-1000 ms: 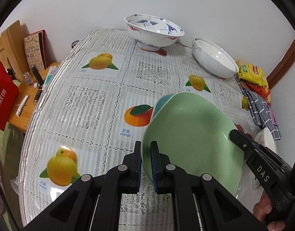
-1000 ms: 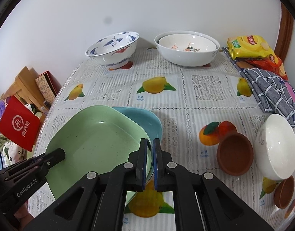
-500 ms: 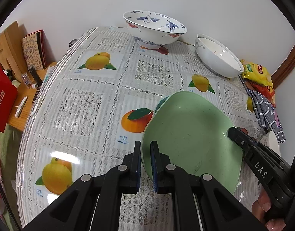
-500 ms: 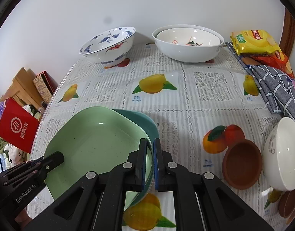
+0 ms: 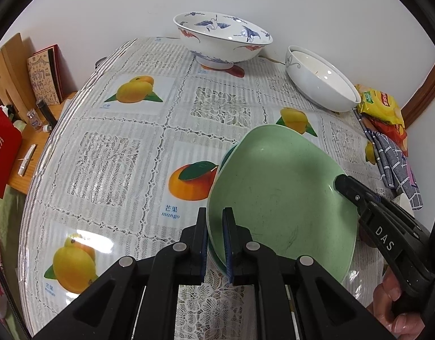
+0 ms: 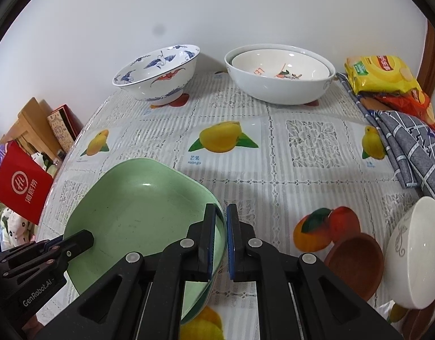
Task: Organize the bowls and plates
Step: 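Lower the green plate onto the blue plate and open both grippers, then move both grippers toward the two small brown clay bowls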
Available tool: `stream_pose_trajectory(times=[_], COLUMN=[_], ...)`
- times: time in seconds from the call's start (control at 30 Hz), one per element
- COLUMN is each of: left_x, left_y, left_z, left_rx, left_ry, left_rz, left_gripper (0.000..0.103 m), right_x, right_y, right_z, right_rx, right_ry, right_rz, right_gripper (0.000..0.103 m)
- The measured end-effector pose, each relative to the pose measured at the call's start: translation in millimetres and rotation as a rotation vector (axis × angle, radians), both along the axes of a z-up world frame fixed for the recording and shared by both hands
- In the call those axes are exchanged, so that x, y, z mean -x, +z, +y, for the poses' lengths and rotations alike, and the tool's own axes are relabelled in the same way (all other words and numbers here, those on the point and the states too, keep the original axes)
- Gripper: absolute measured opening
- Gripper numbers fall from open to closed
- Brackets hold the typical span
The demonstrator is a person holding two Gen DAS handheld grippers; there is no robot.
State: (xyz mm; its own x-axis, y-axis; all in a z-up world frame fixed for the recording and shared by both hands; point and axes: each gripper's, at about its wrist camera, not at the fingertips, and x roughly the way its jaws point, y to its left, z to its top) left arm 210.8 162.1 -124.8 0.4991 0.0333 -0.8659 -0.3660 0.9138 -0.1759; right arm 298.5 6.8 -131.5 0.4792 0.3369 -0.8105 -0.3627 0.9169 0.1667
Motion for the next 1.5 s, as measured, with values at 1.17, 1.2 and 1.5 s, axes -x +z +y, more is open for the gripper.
stream_pose_trajectory(times=[1.17,1.2,1.5], left_x=[52.1,52.5,55.0], left_y=[74.1,75.2,74.9], left_z=[-110.8,-115.4,-161.4], left_rx=[-0.062,-0.062,-0.07], left_ry=[-0.194,-0.2,-0.265], left_rz=[-0.108,-0.109,-0.104], left_gripper=[0.031,0.032,0.034], right_x=[103.0,107.5,134.2], right_y=[77.2,78.4,66.5], right_z=[-147.3,-158.0,-237.4], right_rx=[-0.01,0.0,0.014], right_ry=[-0.175,-0.19,-0.335], right_rz=[-0.141,-0.145,-0.151], right_gripper=[0.066,0.066,0.066])
